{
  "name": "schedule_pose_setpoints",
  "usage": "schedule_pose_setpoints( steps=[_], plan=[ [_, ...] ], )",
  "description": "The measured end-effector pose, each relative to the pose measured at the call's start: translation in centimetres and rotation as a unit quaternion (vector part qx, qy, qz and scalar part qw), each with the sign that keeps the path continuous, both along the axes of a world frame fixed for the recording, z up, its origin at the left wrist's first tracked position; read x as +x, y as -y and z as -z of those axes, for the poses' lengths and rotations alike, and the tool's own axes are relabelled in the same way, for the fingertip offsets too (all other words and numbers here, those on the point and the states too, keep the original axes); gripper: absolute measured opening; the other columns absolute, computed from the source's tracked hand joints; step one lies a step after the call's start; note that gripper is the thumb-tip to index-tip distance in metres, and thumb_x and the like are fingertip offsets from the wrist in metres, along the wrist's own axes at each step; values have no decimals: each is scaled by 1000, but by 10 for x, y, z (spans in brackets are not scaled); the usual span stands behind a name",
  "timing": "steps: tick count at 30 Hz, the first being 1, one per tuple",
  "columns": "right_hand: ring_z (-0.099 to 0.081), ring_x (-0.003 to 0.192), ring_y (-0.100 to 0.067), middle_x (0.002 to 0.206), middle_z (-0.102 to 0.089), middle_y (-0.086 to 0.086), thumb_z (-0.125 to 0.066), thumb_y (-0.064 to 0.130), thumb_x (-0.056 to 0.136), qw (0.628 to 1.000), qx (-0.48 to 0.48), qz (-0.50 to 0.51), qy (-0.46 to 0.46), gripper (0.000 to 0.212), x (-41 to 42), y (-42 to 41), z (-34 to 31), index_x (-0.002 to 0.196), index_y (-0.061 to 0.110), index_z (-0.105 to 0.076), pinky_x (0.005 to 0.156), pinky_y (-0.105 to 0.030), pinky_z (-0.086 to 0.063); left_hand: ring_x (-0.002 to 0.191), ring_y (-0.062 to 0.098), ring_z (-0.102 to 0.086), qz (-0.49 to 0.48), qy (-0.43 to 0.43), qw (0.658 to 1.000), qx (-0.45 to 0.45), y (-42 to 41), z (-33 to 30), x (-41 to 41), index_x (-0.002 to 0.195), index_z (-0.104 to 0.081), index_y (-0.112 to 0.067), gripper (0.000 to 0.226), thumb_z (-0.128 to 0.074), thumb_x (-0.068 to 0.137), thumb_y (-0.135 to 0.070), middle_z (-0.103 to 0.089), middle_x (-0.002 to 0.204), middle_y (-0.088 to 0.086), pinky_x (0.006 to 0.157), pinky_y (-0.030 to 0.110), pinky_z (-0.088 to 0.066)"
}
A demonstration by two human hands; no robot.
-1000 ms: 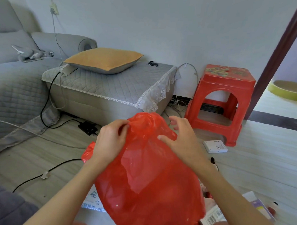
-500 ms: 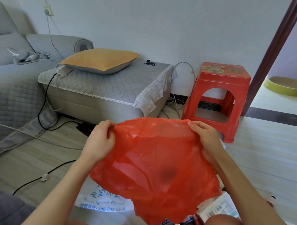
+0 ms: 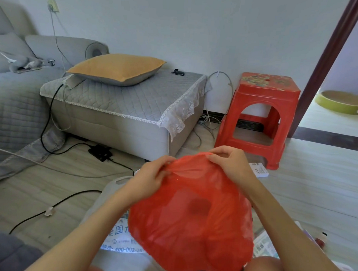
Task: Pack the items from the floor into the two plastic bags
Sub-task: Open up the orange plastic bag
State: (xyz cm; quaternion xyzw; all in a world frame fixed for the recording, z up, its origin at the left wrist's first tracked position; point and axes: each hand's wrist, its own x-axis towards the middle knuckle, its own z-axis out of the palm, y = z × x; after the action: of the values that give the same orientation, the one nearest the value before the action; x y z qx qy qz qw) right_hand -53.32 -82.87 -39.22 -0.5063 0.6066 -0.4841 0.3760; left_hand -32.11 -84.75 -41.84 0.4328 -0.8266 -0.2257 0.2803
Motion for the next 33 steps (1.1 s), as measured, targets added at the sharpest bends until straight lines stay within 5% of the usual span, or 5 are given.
schedule_pose_setpoints(
  steps=[7,14,19,27,33],
  plan=[
    [-58,77,-11,82,-66,2,-63,20,83,968,-62,121,-209,7,-10,2,5,83,15,-68,68,-18,-40,92,26,-61,-229,-32,973,-7,4,-8,8,101,-64,-10,18,-49,91,-9,-67,85,6,83,27,-37],
    [-56,81,-13,95,-59,1,-70,28,79,956,-138,-83,-247,33,65,-13,5,107,15,-59,82,-27,-45,83,30,-57,-315,-63,947,2,1,-15,12,85,-65,-12,18,-50,90,-22,-58,67,0,69,26,-32],
    [-32,135,-24,144,-35,-4,-64,51,77,883,19,-97,-460,81,49,-2,20,141,21,-25,113,-46,-21,76,30,-55,-301,-95,949,17,-1,-23,20,76,-64,0,30,-51,89,-24,-63,77,21,67,32,-36],
    [-54,105,-31,111,-55,-11,-74,30,69,867,-252,51,-428,50,21,6,13,109,9,-53,93,-44,-45,53,14,-27,-244,-141,957,65,-8,-32,22,48,-38,-15,29,-46,68,-35,-30,51,-3,53,34,-25],
    [-48,118,-34,128,-49,-15,-74,34,67,809,-245,41,-532,80,21,12,16,137,25,-35,96,-52,-43,43,8,-21,-170,-209,954,136,-14,-40,22,42,-29,-21,29,-48,64,-26,-26,44,-7,46,28,-17]
  ],
)
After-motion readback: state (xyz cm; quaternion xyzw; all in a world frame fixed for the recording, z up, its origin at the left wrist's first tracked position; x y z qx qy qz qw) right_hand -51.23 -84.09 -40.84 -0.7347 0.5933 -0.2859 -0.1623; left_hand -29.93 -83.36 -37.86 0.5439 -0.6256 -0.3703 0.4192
